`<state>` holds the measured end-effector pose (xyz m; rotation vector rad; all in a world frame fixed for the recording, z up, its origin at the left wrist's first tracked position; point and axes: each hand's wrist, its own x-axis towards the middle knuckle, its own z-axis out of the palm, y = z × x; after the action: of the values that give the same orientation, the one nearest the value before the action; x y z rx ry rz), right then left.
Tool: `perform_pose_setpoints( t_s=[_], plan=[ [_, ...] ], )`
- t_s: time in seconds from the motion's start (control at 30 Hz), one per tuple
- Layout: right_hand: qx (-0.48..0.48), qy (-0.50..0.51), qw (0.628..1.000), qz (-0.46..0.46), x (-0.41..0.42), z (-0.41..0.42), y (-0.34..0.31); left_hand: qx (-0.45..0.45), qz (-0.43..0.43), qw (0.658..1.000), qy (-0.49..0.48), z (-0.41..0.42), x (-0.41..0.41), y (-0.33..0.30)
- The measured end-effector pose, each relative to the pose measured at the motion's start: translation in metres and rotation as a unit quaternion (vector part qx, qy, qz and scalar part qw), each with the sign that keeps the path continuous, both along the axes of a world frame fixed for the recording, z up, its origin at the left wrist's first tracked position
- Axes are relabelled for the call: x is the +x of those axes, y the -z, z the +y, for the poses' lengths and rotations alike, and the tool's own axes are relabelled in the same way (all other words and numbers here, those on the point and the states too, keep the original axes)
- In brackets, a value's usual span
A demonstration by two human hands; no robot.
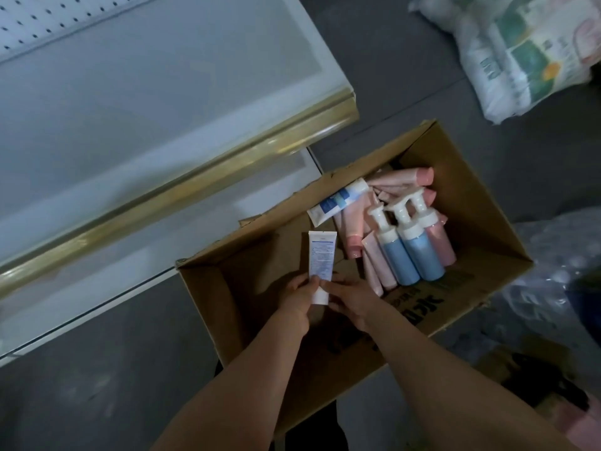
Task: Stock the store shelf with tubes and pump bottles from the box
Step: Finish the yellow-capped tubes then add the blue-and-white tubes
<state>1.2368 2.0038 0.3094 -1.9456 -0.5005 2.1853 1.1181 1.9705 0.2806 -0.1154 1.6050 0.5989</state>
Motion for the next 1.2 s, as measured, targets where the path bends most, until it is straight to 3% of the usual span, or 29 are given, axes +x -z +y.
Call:
perform_pose_setpoints(
  t_s=[0.17, 0.4, 0.77, 1.0, 1.2],
  plan=[
    [0.063, 0.058, 0.995, 0.060, 0.007, -0.001, -0.056, 0.084, -0.040, 0.995, -0.021, 0.015, -0.002, -0.067],
    [0.221, 0.050, 0.971, 0.082, -0.002, 0.026, -0.162, 0.228, -0.038, 0.973, -0.024, 0.047, -0.012, -0.181],
    [0.434, -0.006, 0.885, 0.166, -0.083, 0.074, -0.325, 0.436, 0.076, 0.894, -0.065, 0.069, -0.092, -0.365],
    [0.504, -0.084, 0.836, 0.202, -0.160, 0.090, -0.390, 0.486, 0.172, 0.844, -0.145, 0.062, -0.159, -0.433],
    [0.520, -0.117, 0.819, 0.210, -0.236, 0.099, -0.415, 0.456, 0.175, 0.836, -0.249, 0.060, -0.228, -0.456]
  ],
)
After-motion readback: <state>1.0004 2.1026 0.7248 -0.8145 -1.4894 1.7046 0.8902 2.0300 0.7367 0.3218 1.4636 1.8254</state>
